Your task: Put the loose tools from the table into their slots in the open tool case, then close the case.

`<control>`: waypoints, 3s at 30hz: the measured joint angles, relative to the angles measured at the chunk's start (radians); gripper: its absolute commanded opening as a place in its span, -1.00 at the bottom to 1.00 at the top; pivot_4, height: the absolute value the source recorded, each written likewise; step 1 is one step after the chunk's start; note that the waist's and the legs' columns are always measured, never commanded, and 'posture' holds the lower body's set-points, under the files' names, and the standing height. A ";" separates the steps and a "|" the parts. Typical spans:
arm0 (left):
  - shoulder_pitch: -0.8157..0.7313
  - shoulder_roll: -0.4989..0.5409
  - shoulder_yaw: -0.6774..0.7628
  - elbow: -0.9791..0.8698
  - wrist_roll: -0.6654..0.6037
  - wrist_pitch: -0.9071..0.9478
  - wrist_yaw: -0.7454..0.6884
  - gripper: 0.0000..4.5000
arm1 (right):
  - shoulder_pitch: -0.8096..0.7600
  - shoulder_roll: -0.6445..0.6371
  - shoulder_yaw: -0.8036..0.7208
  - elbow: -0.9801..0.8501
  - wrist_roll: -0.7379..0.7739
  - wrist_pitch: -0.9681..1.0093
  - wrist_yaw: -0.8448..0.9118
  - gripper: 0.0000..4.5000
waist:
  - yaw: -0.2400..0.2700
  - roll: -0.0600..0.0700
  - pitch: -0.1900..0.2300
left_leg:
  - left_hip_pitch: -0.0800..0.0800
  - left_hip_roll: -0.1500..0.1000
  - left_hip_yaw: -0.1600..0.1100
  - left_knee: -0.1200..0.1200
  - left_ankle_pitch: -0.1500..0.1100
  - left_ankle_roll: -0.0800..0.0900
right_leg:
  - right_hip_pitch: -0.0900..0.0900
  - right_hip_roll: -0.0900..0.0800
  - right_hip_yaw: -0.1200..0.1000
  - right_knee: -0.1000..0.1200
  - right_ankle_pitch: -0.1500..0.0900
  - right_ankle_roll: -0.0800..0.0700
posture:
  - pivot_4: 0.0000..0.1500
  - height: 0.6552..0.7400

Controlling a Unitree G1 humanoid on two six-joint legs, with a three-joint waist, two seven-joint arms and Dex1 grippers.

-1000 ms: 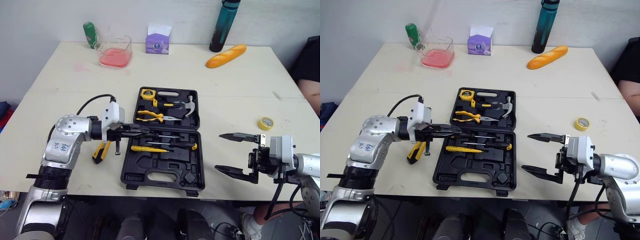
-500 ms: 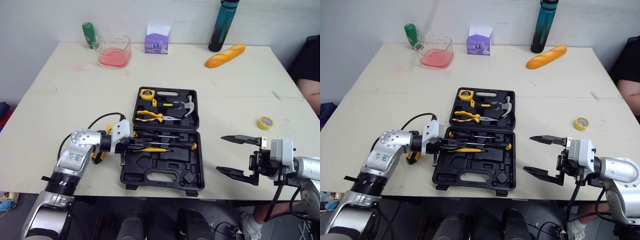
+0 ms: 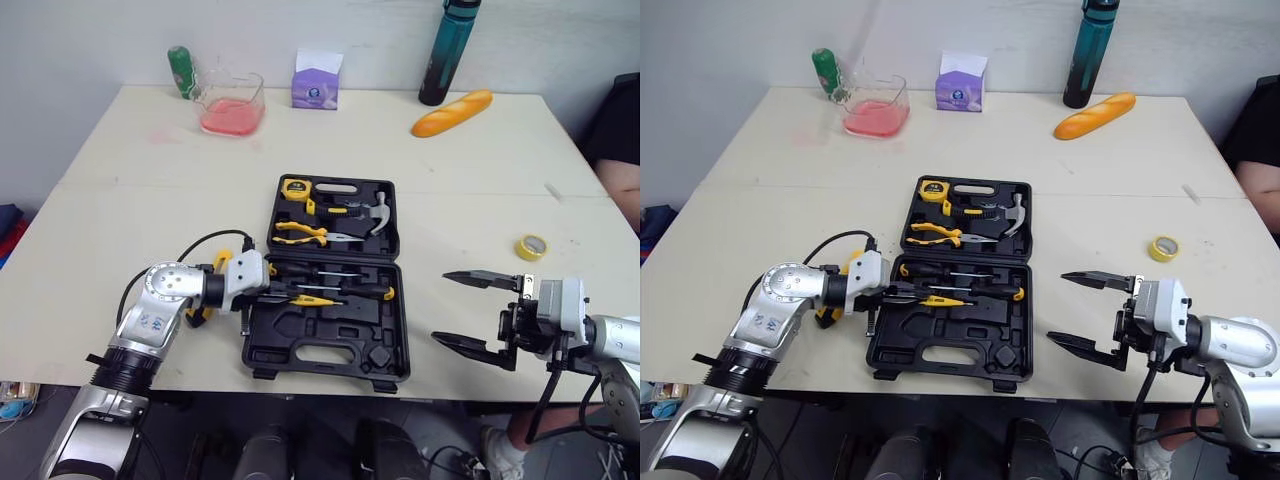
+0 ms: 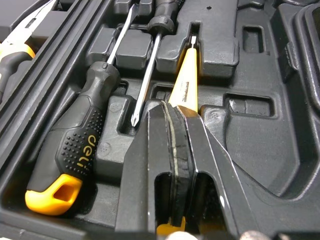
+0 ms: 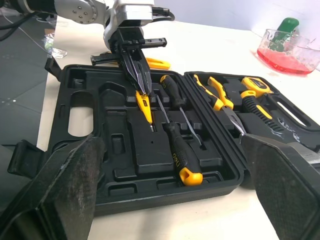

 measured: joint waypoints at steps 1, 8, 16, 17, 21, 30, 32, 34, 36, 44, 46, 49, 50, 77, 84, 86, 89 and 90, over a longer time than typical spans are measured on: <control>-0.001 0.001 -0.003 0.001 0.006 -0.007 0.002 -0.99 | 0.000 0.000 0.000 0.000 -0.001 0.000 0.000 1.00 | 0.000 0.000 -0.001 | 0.000 0.000 0.000 0.000 0.000 0.000 | 0.000 0.000 0.000 0.000 0.000 0.000 | 1.00 1.00; -0.015 0.005 -0.026 -0.005 0.014 0.071 0.015 -0.99 | 0.000 0.000 0.000 0.003 -0.007 -0.002 0.000 1.00 | 0.000 0.004 -0.007 | 0.006 0.000 -0.001 0.000 0.000 0.001 | 0.006 -0.001 0.000 -0.003 0.000 0.000 | 1.00 1.00; -0.010 0.006 -0.032 -0.004 0.028 0.017 0.032 -0.99 | 0.004 -0.001 0.000 0.020 -0.016 -0.005 0.000 1.00 | 0.000 0.005 -0.007 | 0.016 0.001 0.000 -0.004 -0.004 0.001 | 0.015 -0.004 0.000 -0.006 -0.001 -0.001 | 1.00 1.00; -0.008 0.006 -0.027 -0.011 0.028 0.006 0.032 -0.99 | 0.007 -0.002 -0.001 0.026 -0.016 -0.005 0.000 1.00 | 0.000 0.005 -0.007 | 0.016 0.000 0.000 -0.004 -0.004 0.002 | 0.015 -0.004 0.000 -0.006 -0.001 -0.001 | 1.00 1.00; 0.018 -0.002 0.014 -0.034 -0.010 0.007 0.042 -0.99 | 0.015 -0.030 -0.040 0.050 -0.017 -0.005 0.001 1.00 | -0.002 0.004 -0.005 | 0.014 0.000 0.000 -0.004 -0.004 0.002 | 0.013 -0.006 0.000 -0.006 -0.001 -0.001 | 1.00 1.00; 0.164 0.170 0.355 -0.173 -0.189 0.091 0.073 -0.03 | -0.085 -0.205 -0.160 0.328 -0.049 -0.008 0.042 1.00 | -0.032 0.003 0.000 | 0.012 0.000 0.002 -0.006 -0.004 0.002 | 0.011 -0.007 -0.003 -0.007 -0.001 -0.001 | 1.00 1.00; 0.256 0.215 0.452 -0.156 -0.193 0.091 0.081 0.36 | -0.153 -0.255 -0.194 0.466 -0.066 -0.012 0.036 1.00 | -0.040 0.003 0.003 | 0.013 0.000 0.002 -0.007 -0.004 0.003 | 0.011 -0.009 -0.003 -0.009 -0.001 -0.001 | 1.00 1.00; 0.309 0.233 0.510 -0.145 -0.193 0.084 0.091 0.73 | -0.186 -0.291 -0.209 0.549 -0.089 -0.035 0.046 1.00 | -0.039 0.003 0.004 | 0.013 0.000 0.003 -0.008 -0.004 0.002 | 0.009 -0.012 -0.003 -0.009 -0.001 -0.001 | 1.00 1.00; 0.391 0.246 0.598 -0.116 -0.192 0.052 0.108 0.97 | -0.262 -0.317 -0.201 0.657 -0.123 -0.093 0.065 1.00 | -0.044 0.004 0.004 | 0.012 0.000 0.003 -0.009 -0.004 0.002 | 0.009 -0.013 -0.002 -0.009 -0.001 -0.001 | 1.00 1.00; 0.556 0.307 0.859 0.120 -0.157 -0.071 0.202 0.97 | -0.374 -0.421 -0.137 1.053 -0.299 -0.310 0.054 1.00 | -0.057 0.007 0.006 | 0.012 -0.001 0.006 -0.015 -0.005 0.001 | 0.005 -0.015 -0.002 -0.013 -0.001 -0.001 | 1.00 1.00; 0.576 0.323 0.893 0.169 -0.148 -0.095 0.222 0.97 | -0.402 -0.443 -0.127 1.121 -0.335 -0.335 0.031 1.00 | -0.059 0.007 0.006 | 0.012 -0.001 0.008 -0.016 -0.005 0.000 | 0.003 -0.014 0.000 -0.012 -0.001 -0.001 | 1.00 1.00; 0.629 0.324 0.913 0.193 -0.138 -0.115 0.241 0.97 | -0.444 -0.445 -0.095 1.192 -0.387 -0.374 -0.028 1.00 | -0.062 0.007 0.006 | 0.011 0.000 0.011 -0.017 -0.005 -0.001 | -0.001 -0.014 0.002 -0.010 -0.001 -0.001 | 1.00 1.00; 0.649 0.323 0.916 0.193 -0.137 -0.117 0.243 0.97 | -0.453 -0.445 -0.087 1.215 -0.403 -0.382 -0.051 1.00 | -0.062 0.007 0.006 | 0.011 0.000 0.012 -0.017 -0.006 -0.001 | -0.002 -0.014 0.004 -0.009 -0.001 -0.001 | 1.00 1.00; 0.717 0.339 0.927 -0.281 -0.272 0.318 0.266 0.97 | -0.495 -0.179 -0.064 0.979 -0.145 -0.378 0.224 1.00 | -0.077 0.008 0.007 | 0.012 0.001 0.019 -0.017 -0.006 0.000 | -0.005 -0.013 0.007 -0.005 0.000 -0.001 | 1.00 1.00; 0.640 0.301 0.924 -0.673 -0.429 0.857 0.528 0.97 | -0.496 -0.035 0.040 0.677 -0.070 -0.217 0.254 1.00 | -0.072 0.009 0.008 | 0.013 0.002 0.019 -0.017 -0.006 -0.001 | -0.004 -0.013 0.011 -0.003 0.000 -0.001 | 1.00 1.00; 0.602 0.253 0.906 -0.746 -0.475 0.980 0.613 0.97 | -0.495 -0.012 0.068 0.621 -0.067 -0.190 0.252 1.00 | -0.065 0.009 0.008 | 0.012 0.002 0.019 -0.016 -0.006 -0.001 | -0.004 -0.012 0.011 -0.003 0.000 -0.001 | 1.00 1.00; 0.516 0.163 0.866 -0.855 -0.516 1.175 0.757 0.97 | -0.501 0.020 0.087 0.564 -0.055 -0.150 0.241 1.00 | -0.052 0.008 0.007 | 0.013 0.001 0.019 -0.015 -0.006 0.000 | -0.004 -0.012 0.011 -0.003 0.000 0.000 | 1.00 1.00; 0.497 0.144 0.852 -0.883 -0.524 1.227 0.790 0.97 | -0.503 0.032 0.097 0.546 -0.051 -0.138 0.240 1.00 | -0.051 0.007 0.007 | 0.013 0.001 0.019 -0.015 -0.006 0.000 | -0.004 -0.011 0.011 -0.002 0.000 0.000 | 1.00 1.00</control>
